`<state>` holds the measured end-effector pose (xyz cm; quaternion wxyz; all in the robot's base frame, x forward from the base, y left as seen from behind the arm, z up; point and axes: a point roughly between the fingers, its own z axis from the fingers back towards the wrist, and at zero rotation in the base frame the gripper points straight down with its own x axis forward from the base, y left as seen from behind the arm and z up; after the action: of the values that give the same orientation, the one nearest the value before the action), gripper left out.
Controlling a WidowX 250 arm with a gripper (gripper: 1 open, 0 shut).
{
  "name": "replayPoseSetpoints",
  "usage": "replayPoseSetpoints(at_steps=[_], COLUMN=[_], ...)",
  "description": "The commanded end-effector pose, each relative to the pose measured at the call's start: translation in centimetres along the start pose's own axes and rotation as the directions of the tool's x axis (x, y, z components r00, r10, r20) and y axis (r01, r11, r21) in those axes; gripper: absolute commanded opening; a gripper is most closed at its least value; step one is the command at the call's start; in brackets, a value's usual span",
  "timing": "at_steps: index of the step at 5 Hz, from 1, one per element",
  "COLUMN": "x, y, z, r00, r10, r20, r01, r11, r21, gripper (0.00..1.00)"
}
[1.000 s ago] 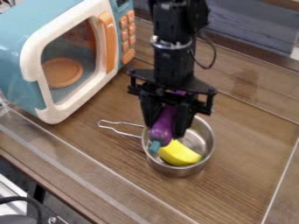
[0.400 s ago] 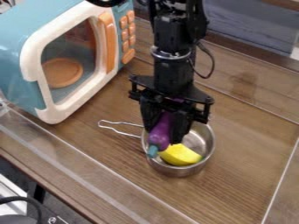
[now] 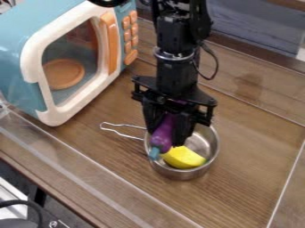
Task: Put the eggplant in the silver pot
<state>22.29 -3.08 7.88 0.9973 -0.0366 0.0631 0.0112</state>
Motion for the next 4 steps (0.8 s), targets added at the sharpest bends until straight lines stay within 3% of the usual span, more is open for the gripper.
replayPoseSetpoints(at_steps=[1,4], x=[0.34,0.38], y=[0.32,0.65], z=[0.43,0.48], r00=[1.000,1.000], r10=[-0.001,-0.012], r20=[0.018,0.011], r01=[0.001,0.012], r11=[1.000,1.000], r21=[0.002,0.004], gripper=[0.00,0.00])
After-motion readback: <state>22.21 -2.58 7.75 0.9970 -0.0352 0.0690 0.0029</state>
